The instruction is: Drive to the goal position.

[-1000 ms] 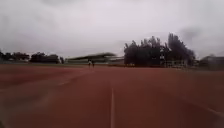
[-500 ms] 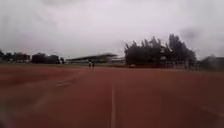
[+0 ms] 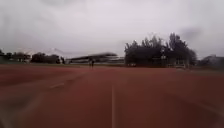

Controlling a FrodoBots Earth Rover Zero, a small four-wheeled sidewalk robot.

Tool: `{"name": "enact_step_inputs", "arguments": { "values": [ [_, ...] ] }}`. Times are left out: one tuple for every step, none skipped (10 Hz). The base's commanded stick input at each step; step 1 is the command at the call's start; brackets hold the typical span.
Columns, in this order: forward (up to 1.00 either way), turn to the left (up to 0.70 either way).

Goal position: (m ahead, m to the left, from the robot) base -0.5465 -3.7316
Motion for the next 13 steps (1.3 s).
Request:
{"name": "enact_step_inputs", "arguments": {
  "values": [
    [0.5, 0.0],
    [0.5, 0.0],
    [0.5, 0.0],
    [0.5, 0.0],
    [0.5, 0.0],
    [0.5, 0.0],
    [0.5, 0.0],
    [0.5, 0.0],
    [0.5, 0.0],
    [0.5, 0.0],
    [0.5, 0.0],
    [0.5, 0.0],
    [0.5, 0.0]
  ]
}}
